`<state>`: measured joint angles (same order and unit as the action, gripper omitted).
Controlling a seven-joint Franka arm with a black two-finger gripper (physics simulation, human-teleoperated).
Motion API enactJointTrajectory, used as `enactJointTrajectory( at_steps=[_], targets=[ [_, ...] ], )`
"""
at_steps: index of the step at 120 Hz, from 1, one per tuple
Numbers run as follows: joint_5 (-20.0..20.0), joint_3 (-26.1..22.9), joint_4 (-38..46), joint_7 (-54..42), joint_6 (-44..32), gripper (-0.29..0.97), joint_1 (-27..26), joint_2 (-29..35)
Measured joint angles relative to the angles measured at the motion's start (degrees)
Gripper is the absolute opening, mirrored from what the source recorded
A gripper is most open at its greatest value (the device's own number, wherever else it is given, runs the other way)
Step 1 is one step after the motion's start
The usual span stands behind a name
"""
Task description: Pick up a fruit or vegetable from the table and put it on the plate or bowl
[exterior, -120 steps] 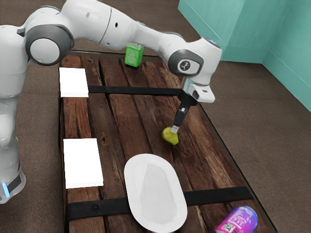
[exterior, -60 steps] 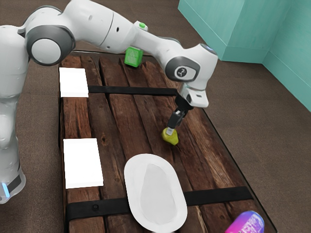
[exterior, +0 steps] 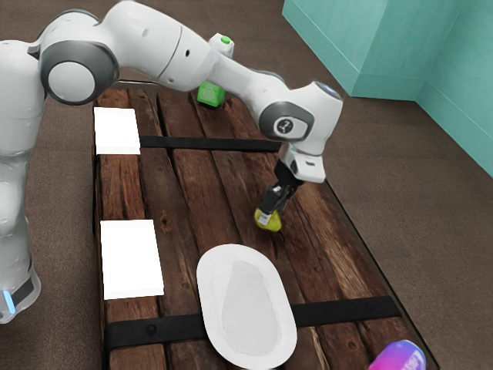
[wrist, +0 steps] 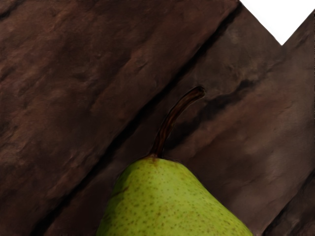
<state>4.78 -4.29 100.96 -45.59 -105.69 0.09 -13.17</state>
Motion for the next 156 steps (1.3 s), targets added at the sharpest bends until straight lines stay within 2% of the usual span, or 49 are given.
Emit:
enactJointTrajectory(
  at_steps=[21,42,72,110,148,156],
  targets=[
    [0.61,-0.10,0.39,-0.66,-0.89,0.67,0.00,-0.15],
    [0.74,-0.10,0.41,-0.77,-1.29,0.42,0.00,-0.23],
    [0.52,-0.09,0.41,-0.63,-1.79,0.32,-0.01,-0.50],
    [0.30,-0.45,-0.12,-0.43,-1.98,0.29,-0.01,0.42],
    [0.15,-1.67,-1.48,0.13,-1.55,0.29,-0.04,5.05],
    [0.14,-3.13,-1.57,0.47,-1.40,0.29,0.39,5.96]
  ],
)
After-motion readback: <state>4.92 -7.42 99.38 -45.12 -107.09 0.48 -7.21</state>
